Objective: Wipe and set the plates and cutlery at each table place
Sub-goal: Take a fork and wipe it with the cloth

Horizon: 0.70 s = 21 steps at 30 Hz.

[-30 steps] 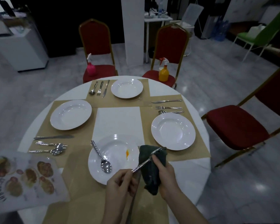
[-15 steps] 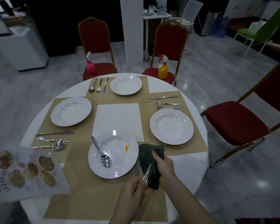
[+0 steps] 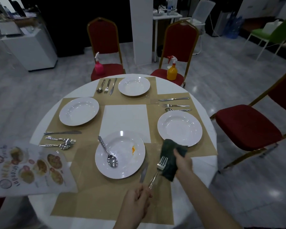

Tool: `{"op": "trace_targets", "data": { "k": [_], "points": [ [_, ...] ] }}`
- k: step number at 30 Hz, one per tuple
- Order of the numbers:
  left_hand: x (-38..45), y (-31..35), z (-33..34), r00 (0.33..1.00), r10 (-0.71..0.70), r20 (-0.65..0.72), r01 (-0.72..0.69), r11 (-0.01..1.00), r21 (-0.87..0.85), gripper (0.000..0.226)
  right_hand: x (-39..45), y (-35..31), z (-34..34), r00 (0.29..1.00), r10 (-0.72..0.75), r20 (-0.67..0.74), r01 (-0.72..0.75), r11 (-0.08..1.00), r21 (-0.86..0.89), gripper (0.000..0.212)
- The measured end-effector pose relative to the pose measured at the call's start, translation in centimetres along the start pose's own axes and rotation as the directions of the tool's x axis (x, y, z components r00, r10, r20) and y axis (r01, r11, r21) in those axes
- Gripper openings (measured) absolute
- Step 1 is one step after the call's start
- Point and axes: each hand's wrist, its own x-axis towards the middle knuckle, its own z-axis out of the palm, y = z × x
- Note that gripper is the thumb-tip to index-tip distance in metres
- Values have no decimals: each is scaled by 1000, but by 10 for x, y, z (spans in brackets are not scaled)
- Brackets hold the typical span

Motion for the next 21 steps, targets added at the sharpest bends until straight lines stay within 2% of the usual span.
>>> {"op": "trace_targets", "data": {
  "k": [2,4,8,10,12,14,16,18,21],
  "points": [
    [-2,1,-5,998,19,-66,-21,1000,-18,28,5,-15,-15,999,-31,7,31,997,-75,40],
    [4,1,-8,990,46,-130,-48,999,-7,27,-3,-18,-19,989,-23,149,36,995,-89,38],
    [25,-2,1,984,104,-142,-84,986,142,24,-50,11,-4,871,128,475,-109,992,-67,44],
    [35,-6,4,980,140,-139,-102,962,254,24,-73,22,2,818,139,559,-69,987,-144,36],
    [39,-11,5,984,136,-118,-93,943,319,23,-83,29,6,835,75,545,18,986,-164,27],
    [37,-14,8,990,112,-89,-77,942,328,25,-80,32,8,881,32,472,34,991,-132,28],
    [30,-13,15,993,92,-69,-64,941,332,30,-73,28,11,925,79,373,-66,997,-47,31],
    [24,-14,22,995,72,-72,-47,950,307,32,-66,22,14,933,180,312,-190,982,2,32],
    [24,-12,21,995,51,-83,-25,957,288,33,-57,21,21,935,239,263,-245,969,-10,35]
  ]
}}
